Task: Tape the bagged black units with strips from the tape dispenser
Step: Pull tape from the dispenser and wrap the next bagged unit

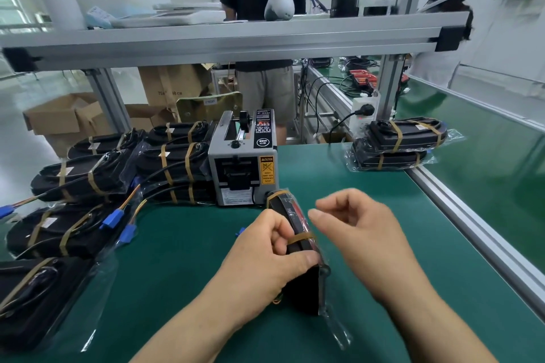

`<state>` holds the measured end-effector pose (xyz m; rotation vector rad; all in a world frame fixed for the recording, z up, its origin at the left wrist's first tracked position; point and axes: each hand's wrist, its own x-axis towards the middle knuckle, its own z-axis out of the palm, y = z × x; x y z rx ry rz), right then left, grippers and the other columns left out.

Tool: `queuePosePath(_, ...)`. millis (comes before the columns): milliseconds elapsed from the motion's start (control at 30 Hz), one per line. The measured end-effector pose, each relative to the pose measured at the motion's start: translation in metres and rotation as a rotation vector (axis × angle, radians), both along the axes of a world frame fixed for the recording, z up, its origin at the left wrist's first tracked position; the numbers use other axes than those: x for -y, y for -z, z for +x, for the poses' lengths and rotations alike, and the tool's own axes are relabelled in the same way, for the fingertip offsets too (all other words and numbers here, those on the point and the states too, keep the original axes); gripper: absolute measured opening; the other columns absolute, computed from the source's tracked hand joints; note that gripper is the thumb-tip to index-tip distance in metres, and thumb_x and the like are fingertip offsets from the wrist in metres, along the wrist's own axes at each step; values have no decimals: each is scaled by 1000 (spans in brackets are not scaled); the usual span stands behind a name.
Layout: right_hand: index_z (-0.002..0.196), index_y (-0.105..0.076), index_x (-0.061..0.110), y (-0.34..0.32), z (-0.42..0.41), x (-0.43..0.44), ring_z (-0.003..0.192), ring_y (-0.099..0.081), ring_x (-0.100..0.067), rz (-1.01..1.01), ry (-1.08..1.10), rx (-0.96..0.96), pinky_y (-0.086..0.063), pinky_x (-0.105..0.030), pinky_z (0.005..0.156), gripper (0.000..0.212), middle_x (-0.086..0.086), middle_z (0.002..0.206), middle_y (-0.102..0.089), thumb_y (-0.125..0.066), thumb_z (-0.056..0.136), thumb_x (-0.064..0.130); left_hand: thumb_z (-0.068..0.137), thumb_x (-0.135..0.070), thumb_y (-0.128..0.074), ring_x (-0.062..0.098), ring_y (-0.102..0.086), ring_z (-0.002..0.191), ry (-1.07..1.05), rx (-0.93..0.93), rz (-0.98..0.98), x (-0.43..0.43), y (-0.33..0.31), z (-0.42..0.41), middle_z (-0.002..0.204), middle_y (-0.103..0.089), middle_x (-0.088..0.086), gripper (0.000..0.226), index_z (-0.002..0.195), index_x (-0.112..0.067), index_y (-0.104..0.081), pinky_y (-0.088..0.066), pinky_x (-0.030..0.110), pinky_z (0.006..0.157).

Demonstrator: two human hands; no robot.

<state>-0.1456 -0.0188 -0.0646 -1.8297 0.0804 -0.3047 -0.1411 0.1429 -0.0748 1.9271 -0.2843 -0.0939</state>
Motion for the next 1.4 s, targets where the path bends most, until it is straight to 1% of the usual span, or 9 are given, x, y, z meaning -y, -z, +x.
queuePosePath(200,84,-60,26,-20,49,-17,78,-60,-10,-571,-96,-85,-51,-30,70,27,10,81,-63,-80,73,41,51,-55,-73,3,-39,53,-7,-7,22,-1,-1,1,56,-42,-18,42,79,-34,-50,-42,21,54)
queuePosePath(300,85,-54,21,-22,64,-27,80,-57,-18,-760,-93,-71,-42,-31,61,36,7,84,-60,-75,72,48,51,-55,-73,3,-40,53,-4,-20,17,-1,-2,1,56,-42,-18,42,79,-34,-50,-43,24,56)
queuePosePath(433,80,-47,20,-24,76,-33,77,-51,-25,-936,-106,-28,-29,-28,51,28,5,77,-51,-62,84,43,53,-54,-73,3,-39,52,-1,-28,34,-1,-3,1,55,-42,-18,40,80,-35,-50,-42,22,56)
queuePosePath(533,82,-47,19,-24,80,-32,80,-48,-24,-995,-137,3,-36,-30,64,23,-3,95,-60,-55,94,36,55,-54,-74,1,-38,52,4,-31,38,-1,-4,2,56,-41,-18,39,80,-37,-50,-40,20,55)
queuePosePath(667,81,-44,16,-22,83,-27,81,-46,-25,-956,-162,-43,-34,-30,69,26,-8,97,-61,-52,100,33,55,-51,-74,5,-40,54,12,-58,20,-1,-5,1,59,-41,-17,38,80,-35,-51,-42,23,55)
queuePosePath(900,76,-51,10,-3,82,-12,61,-41,-18,-317,-172,-200,-37,-30,57,31,-5,67,-50,-57,99,31,63,-42,-77,3,-41,56,34,-63,30,-4,-12,0,60,-44,-16,31,81,-33,-53,-42,17,55)
queuePosePath(1033,73,-51,13,6,84,-12,62,-45,-16,-283,-123,-156,-37,-29,56,32,0,65,-53,-59,97,32,78,-35,-77,5,-48,55,-34,-141,-204,-10,-15,20,61,-54,-9,16,70,-28,-66,-42,15,56)
queuePosePath(1200,69,-48,16,9,85,-8,55,-45,-8,-288,-95,-142,-33,-19,47,34,5,62,-53,-63,94,34,94,-23,-63,5,-49,52,-555,-457,-660,-34,-4,99,56,-59,-7,15,82,-15,-68,-41,20,55)
queuePosePath(1400,71,-50,15,10,87,-8,48,-47,2,-287,-93,-143,-36,-15,48,34,6,61,-53,-65,94,35,96,-25,-61,-1,-50,35,-606,-598,-734,-36,6,143,42,-55,-8,26,73,-14,-61,-38,17,51)
